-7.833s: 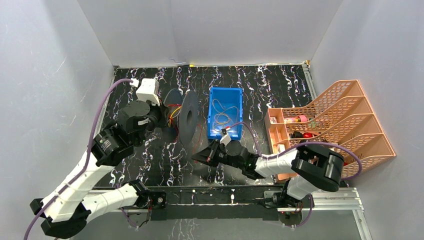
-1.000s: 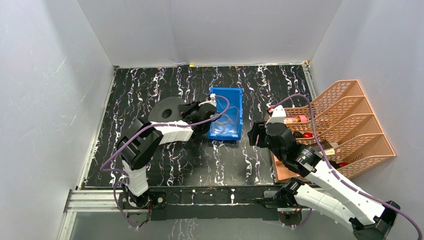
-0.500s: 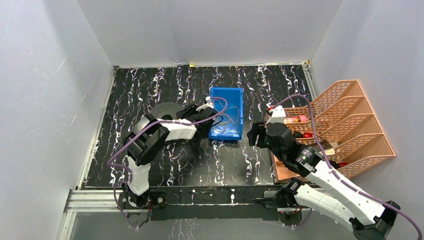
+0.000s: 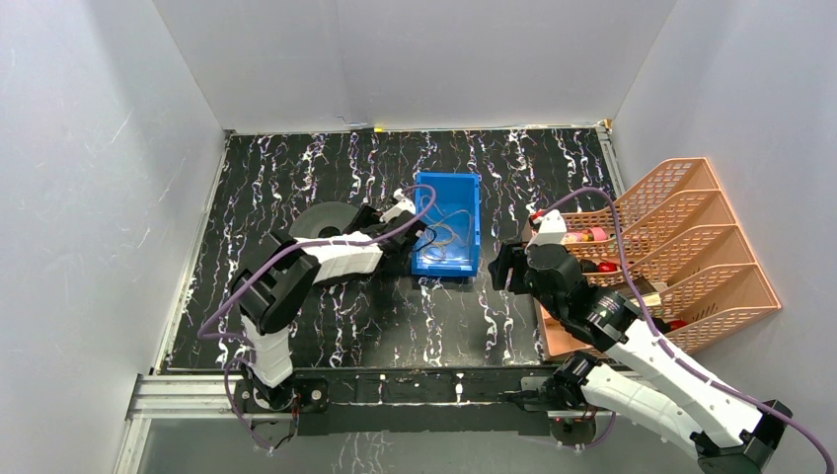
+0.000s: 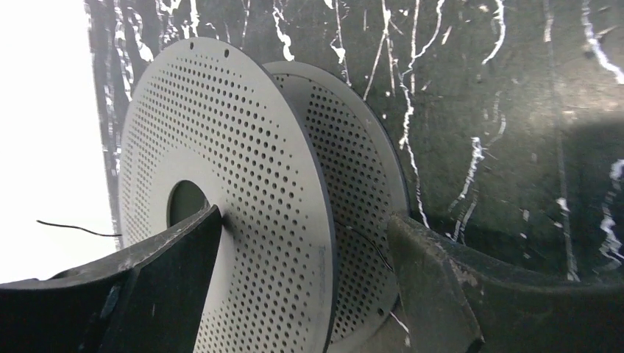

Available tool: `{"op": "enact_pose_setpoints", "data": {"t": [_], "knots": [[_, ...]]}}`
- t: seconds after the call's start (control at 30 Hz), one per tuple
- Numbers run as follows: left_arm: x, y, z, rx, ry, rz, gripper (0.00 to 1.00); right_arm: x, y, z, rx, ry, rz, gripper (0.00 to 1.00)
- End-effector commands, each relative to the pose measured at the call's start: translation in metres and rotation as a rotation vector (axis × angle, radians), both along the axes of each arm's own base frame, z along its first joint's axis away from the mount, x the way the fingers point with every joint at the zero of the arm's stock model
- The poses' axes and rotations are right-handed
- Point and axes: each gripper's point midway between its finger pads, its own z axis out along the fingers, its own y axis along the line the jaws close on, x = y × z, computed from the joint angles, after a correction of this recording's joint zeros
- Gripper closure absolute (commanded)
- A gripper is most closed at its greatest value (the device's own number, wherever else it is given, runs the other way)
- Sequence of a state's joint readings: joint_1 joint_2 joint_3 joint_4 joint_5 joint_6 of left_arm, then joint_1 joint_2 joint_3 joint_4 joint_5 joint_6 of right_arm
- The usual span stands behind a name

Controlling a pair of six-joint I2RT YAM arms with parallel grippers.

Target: Wrap the cables

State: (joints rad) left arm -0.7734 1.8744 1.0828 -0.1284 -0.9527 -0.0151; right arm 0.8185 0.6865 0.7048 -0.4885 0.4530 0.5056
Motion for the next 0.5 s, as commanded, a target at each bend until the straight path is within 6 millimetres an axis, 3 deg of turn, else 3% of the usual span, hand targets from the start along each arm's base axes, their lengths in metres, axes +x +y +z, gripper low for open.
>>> {"op": "enact_pose_setpoints", "data": {"t": [0.0, 0.33, 0.47], "knots": [[-0.010, -0.013, 0.020, -0.215, -0.011, 0.023, 0.17, 0.001, 0.000, 0.013, 0.040, -0.017, -0.014, 0.29], [-0.032, -0.031, 0.046, -0.474, 0.017, -0.007, 0.04, 0.003, -0.007, 0.006, -0.015, 0.000, -0.042, 0.25], [-0.041, -0.043, 0.061, -0.567, 0.060, -0.069, 0.02, 0.007, -0.013, 0.003, -0.054, 0.003, -0.079, 0.18]]}}
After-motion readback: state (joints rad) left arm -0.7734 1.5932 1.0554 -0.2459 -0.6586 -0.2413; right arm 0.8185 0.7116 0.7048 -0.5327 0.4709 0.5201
